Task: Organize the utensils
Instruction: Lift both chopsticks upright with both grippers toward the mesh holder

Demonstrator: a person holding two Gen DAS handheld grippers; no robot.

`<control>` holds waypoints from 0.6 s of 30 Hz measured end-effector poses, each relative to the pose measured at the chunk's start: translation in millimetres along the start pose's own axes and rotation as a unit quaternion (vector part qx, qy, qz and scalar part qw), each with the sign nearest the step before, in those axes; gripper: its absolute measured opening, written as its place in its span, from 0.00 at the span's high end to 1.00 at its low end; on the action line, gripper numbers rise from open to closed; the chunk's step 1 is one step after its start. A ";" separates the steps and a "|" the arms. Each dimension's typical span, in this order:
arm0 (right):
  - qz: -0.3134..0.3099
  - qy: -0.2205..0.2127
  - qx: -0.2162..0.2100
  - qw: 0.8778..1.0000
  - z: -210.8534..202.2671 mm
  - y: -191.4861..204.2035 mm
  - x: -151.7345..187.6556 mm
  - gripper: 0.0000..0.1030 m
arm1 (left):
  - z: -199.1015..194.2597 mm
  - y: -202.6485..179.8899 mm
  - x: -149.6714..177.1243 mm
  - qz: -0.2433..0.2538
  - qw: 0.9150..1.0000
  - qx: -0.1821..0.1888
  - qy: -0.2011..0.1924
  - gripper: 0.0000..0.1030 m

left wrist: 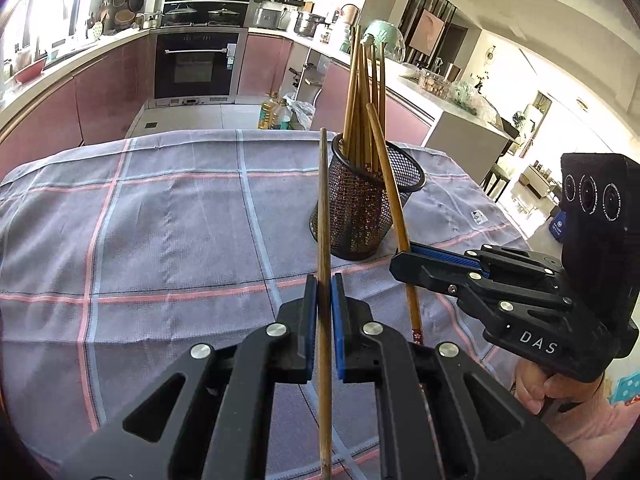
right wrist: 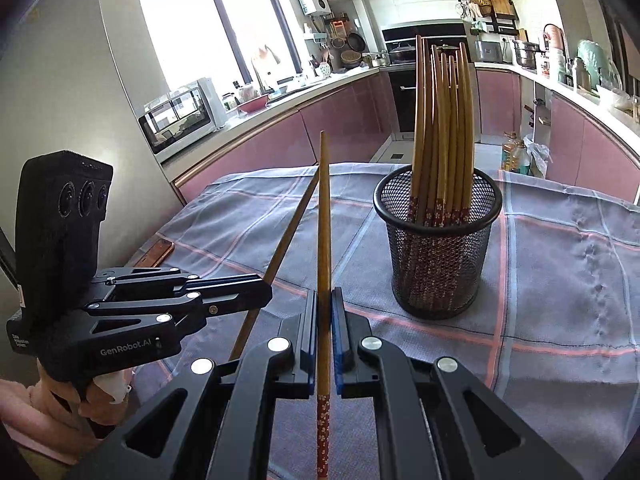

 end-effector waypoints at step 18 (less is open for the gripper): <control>0.000 -0.035 0.007 0.999 -23.4 -8.3 -16.3 0.94 | -13.7 -6.5 -15.3 0.009 1.000 0.007 -0.025 0.92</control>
Point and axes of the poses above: each gripper's, at about its wrist camera, not at the fingertips, and z roughly the way its jaws point, y to its left, x to its underside, the point moved 4 cm from there along z, roughly the way its jaws point, and after that the axes turned 7 degrees about -x, right-handed, at the moved point
